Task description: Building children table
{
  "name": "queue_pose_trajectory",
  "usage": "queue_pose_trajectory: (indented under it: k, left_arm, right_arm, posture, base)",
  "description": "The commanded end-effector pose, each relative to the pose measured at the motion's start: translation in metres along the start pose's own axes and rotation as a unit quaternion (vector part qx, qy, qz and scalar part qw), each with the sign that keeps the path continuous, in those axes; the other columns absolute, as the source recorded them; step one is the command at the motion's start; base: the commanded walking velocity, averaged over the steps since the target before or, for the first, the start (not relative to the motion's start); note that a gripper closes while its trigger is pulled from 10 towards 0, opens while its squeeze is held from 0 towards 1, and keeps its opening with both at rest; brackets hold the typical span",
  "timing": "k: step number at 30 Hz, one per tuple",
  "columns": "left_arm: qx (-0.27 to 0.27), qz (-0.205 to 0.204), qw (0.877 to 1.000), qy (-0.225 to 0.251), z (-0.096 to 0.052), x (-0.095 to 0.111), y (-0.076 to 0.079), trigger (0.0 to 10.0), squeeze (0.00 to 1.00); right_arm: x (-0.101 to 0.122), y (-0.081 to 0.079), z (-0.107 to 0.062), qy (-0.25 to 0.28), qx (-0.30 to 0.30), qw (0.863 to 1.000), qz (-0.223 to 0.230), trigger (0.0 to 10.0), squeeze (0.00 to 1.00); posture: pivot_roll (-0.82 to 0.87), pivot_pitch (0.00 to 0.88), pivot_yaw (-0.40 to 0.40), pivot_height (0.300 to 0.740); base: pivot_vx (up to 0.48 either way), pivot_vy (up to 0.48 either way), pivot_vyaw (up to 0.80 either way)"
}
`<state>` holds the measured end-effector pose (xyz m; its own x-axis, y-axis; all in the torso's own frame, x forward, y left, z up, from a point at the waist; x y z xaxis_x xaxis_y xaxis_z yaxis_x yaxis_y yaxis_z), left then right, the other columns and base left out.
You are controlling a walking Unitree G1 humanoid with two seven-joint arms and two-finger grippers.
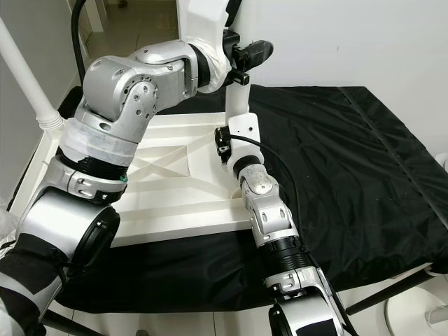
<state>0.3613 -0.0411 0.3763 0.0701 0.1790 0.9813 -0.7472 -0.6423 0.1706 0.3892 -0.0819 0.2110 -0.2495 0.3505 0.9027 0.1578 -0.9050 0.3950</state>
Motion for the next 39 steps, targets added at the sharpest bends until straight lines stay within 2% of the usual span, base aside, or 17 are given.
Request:
queue_pose_trajectory:
  k: [1,2,3,4,5,7,8,11,16,17,18,19,23,31,32,33,39]
  left_arm:
    - [-0.008,0.016,1.0,0.021,0.002,0.012,0.009,10.0,0.0]
    - [-0.008,0.021,0.999,0.032,0.002,0.015,0.009,10.0,0.0]
    - [-0.01,0.02,0.999,0.046,0.002,0.017,0.009,10.0,0.0]
    - [-0.01,0.02,0.999,0.046,0.002,0.017,0.009,10.0,0.0]
    - [-0.013,0.023,0.998,0.061,0.001,0.021,0.01,10.0,0.0]
    - [-0.029,0.0,0.998,0.061,0.001,0.02,0.011,10.0,0.0]
    - [-0.045,0.0,0.997,0.061,-0.002,0.018,0.014,10.0,1.0]
    - [-0.061,0.004,0.996,0.062,-0.004,0.017,0.018,10.0,1.0]
    - [-0.097,-0.001,0.992,0.075,-0.007,0.018,0.03,10.0,1.0]
    - [-0.109,-0.003,0.991,0.079,-0.008,0.017,0.033,10.0,0.87]
    - [-0.109,-0.003,0.991,0.079,-0.008,0.017,0.033,10.0,0.87]
    - [-0.115,-0.004,0.99,0.084,-0.01,0.017,0.035,10.0,0.0]
    - [-0.113,-0.025,0.987,0.108,-0.013,0.017,0.036,10.0,0.0]
    - [-0.071,-0.063,0.981,0.171,-0.025,0.021,0.016,10.0,0.0]
    - [-0.047,-0.067,0.982,0.171,-0.028,0.012,0.003,10.0,0.0]
    - [-0.038,-0.065,0.983,0.168,-0.029,0.007,-0.001,10.0,0.0]
    - [-0.013,-0.044,0.989,0.143,-0.032,-0.018,-0.01,10.0,0.0]
  right_arm:
    - [0.003,-0.002,0.002,0.006,0.002,1.0,-0.003,0.0,0.0]
    - [0.003,-0.001,0.001,0.007,-0.003,1.0,-0.004,0.0,0.0]
    - [0.004,0.0,0.001,0.01,-0.008,1.0,0.003,9.6,0.0]
    - [0.004,0.0,0.001,0.01,-0.008,1.0,0.003,9.6,0.0]
    - [0.005,0.001,0.0,0.013,-0.014,1.0,0.01,10.0,0.0]
    - [0.007,0.003,-0.001,0.022,-0.019,0.999,0.026,10.0,0.0]
    - [0.009,0.004,-0.001,0.024,-0.022,0.999,0.028,10.0,0.0]
    - [0.01,0.005,-0.002,0.026,-0.026,0.999,0.028,10.0,0.0]
    - [0.014,0.006,0.0,0.027,-0.031,0.996,0.078,10.0,0.0]
    - [0.015,0.007,0.0,0.027,-0.033,0.996,0.084,10.0,0.0]
    - [0.015,0.007,0.0,0.027,-0.033,0.996,0.084,10.0,0.0]
    - [0.016,0.007,0.0,0.027,-0.035,0.995,0.089,10.0,0.0]
    - [0.013,0.01,-0.001,0.022,-0.043,0.993,0.103,10.0,0.0]
    - [0.006,0.022,-0.003,0.009,-0.072,0.99,0.117,10.0,0.0]
    - [0.003,0.029,-0.005,0.006,-0.085,0.99,0.115,10.0,0.0]
    - [0.002,0.032,-0.006,0.005,-0.089,0.989,0.114,10.0,0.0]
    - [-0.003,0.045,-0.01,0.001,-0.112,0.988,0.105,10.0,0.0]
  posture:
    - [-0.04,0.0,0.007,0.74]
    - [-0.04,0.0,0.007,0.74]
    - [-0.04,0.0,0.007,0.74]
    - [-0.04,0.0,0.007,0.74]
    - [-0.04,0.0,0.007,0.74]
    - [-0.04,0.0,0.007,0.74]
    - [-0.04,0.0,0.007,0.74]
    - [-0.04,0.0,0.007,0.74]
    - [-0.05,0.0,0.012,0.74]
    - [-0.05,0.0,0.012,0.74]
    - [-0.05,0.0,0.012,0.74]
    - [-0.05,0.0,0.014,0.74]
    - [-0.05,0.0,0.014,0.74]
    - [-0.05,0.0,0.016,0.74]
    - [-0.05,0.0,0.016,0.74]
    - [-0.05,0.0,0.016,0.74]
    - [-0.05,0.0,0.016,0.74]
  base:
    - [0.0,0.0,0.0]
    - [0.0,0.0,0.0]
    - [0.0,0.0,0.0]
    - [0.0,0.0,0.0]
    - [0.0,0.0,0.0]
    - [0.0,0.0,0.0]
    - [0.0,0.0,0.0]
    - [0.0,0.0,0.0]
    - [0.0,0.0,0.0]
    - [0.0,0.0,0.0]
    - [0.0,0.0,0.0]
    - [0.0,0.0,0.0]
    - [0.0,0.0,0.0]
    - [0.0,0.0,0.0]
    - [0.0,0.0,0.0]
    - [0.0,0.0,0.0]
    - [0.0,0.0,0.0]
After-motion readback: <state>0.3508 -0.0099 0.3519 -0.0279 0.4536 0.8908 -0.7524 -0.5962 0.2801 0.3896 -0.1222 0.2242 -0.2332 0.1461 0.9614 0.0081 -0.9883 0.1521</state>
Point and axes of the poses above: a point about 5 cm out from each wrist's last joint towards the gripper, its own z axis pointing out of the wrist towards the gripper, its own x axis along the axis of the wrist's last joint, y = z × x, the point moved 4 cm from there along z, pointing out of the wrist towards the gripper, and after that the axes turned 15 degrees about -z, right-handed, at the moved point
